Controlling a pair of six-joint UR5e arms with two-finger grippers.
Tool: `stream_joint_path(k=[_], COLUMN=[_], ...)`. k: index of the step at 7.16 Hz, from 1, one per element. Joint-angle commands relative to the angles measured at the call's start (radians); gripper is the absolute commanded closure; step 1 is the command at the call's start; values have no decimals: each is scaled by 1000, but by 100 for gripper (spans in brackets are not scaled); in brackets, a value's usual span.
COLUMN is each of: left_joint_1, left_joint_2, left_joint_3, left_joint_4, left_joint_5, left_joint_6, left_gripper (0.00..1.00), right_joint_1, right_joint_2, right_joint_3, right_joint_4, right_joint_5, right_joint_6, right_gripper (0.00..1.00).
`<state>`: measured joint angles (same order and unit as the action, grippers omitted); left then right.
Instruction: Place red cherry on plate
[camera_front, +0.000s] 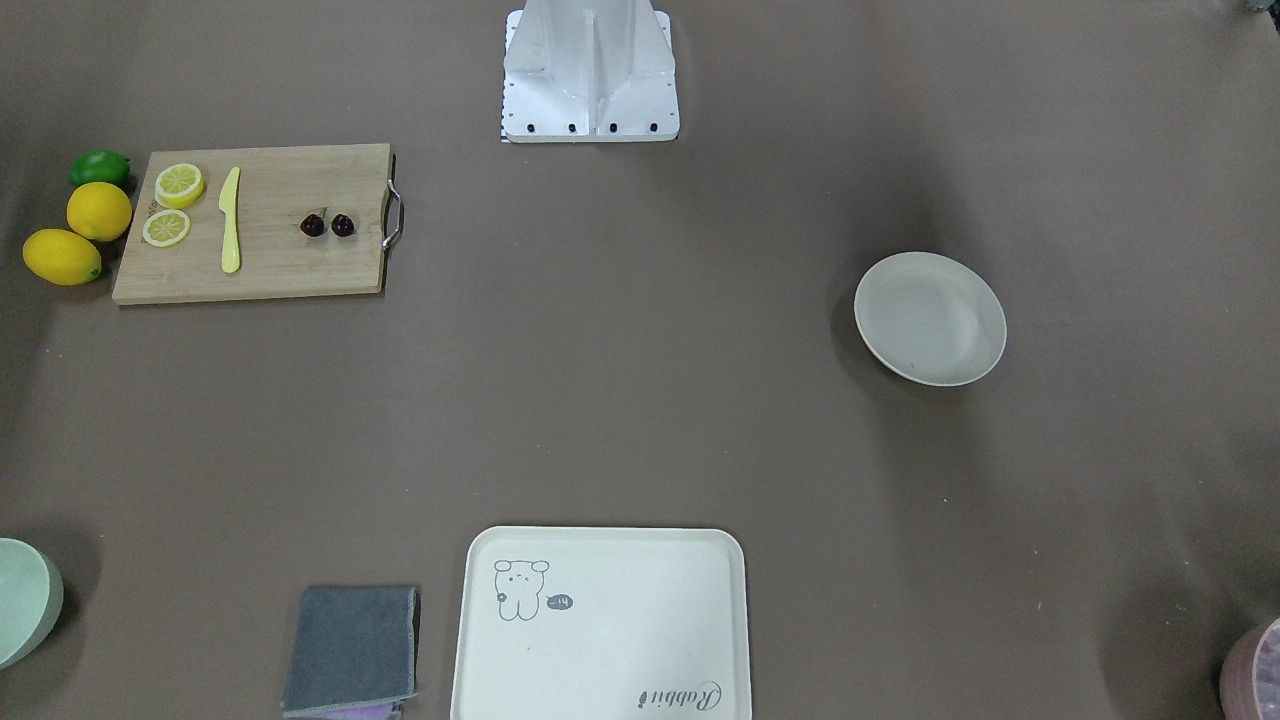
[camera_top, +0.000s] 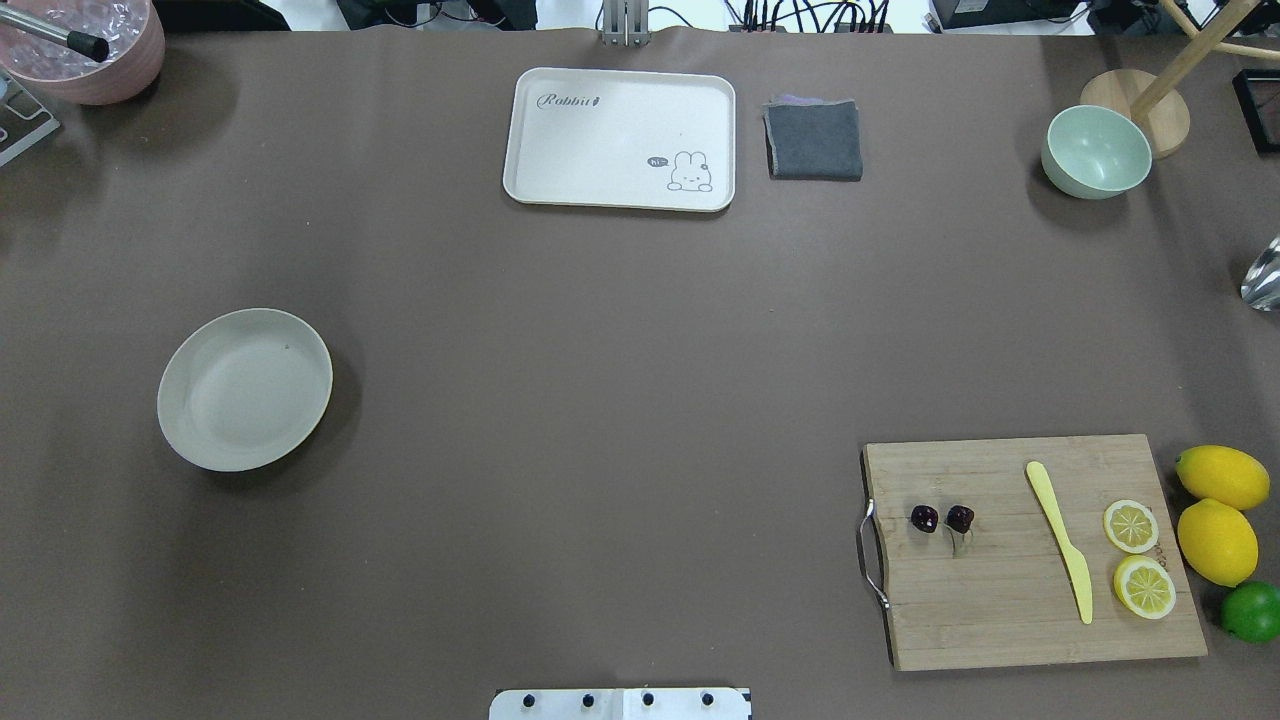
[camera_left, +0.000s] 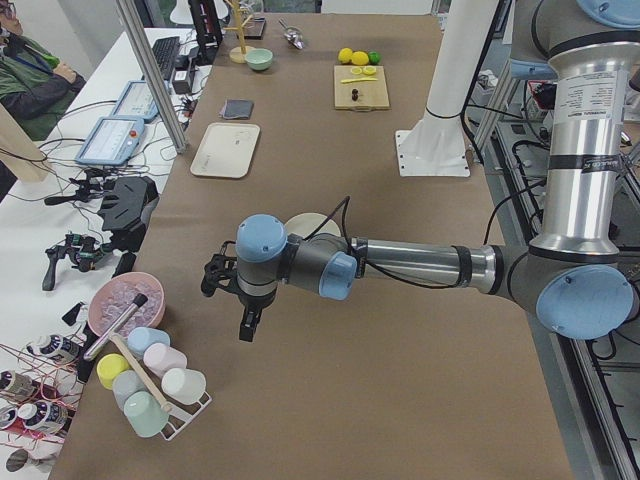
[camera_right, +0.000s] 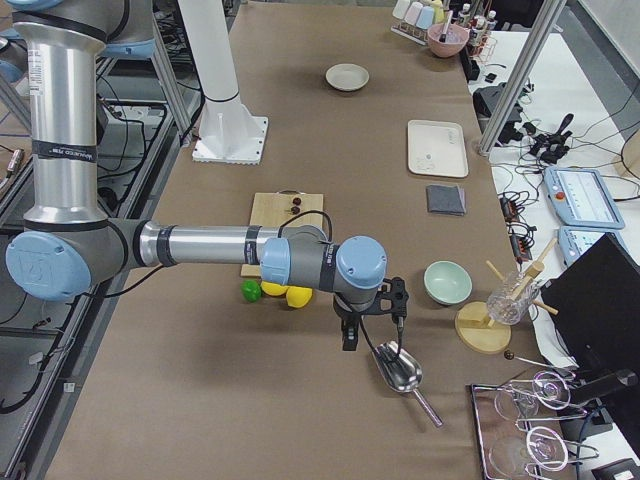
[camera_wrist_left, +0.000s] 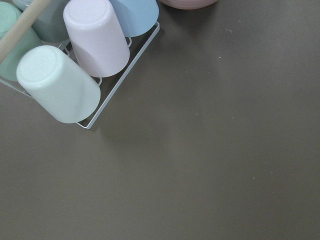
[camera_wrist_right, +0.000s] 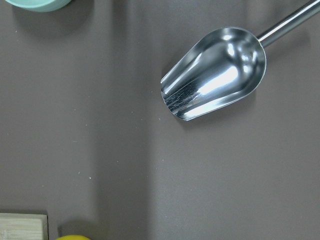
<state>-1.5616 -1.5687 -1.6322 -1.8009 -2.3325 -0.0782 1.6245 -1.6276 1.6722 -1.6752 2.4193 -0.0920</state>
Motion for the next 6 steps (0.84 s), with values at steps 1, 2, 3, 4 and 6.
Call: stream_joint_path(k=[1, 2, 3, 4, 6], left_joint_1=[0, 0, 0, 0, 21], left_joint_2=[-1, -1, -1, -2, -10], left_joint_3=[0, -1, -1, -1, -30], left_joint_4=[-2, -2, -2, -3, -9], left_joint_5=[1, 1, 1, -1, -28], left_joint_6=[0, 0, 0, 0, 3], left_gripper=[2, 2, 2, 2, 2], right_joint_1=[0, 0, 0, 0, 0], right_joint_2=[-2, -2, -2, -2, -2], right_joint_3=[0, 0, 0, 0, 0], right_joint_4=[0, 0, 0, 0, 0], right_joint_5=[3, 3, 3, 3, 3], right_joint_6=[0, 0, 0, 0, 0], right_gripper=[0, 0, 0, 0, 0])
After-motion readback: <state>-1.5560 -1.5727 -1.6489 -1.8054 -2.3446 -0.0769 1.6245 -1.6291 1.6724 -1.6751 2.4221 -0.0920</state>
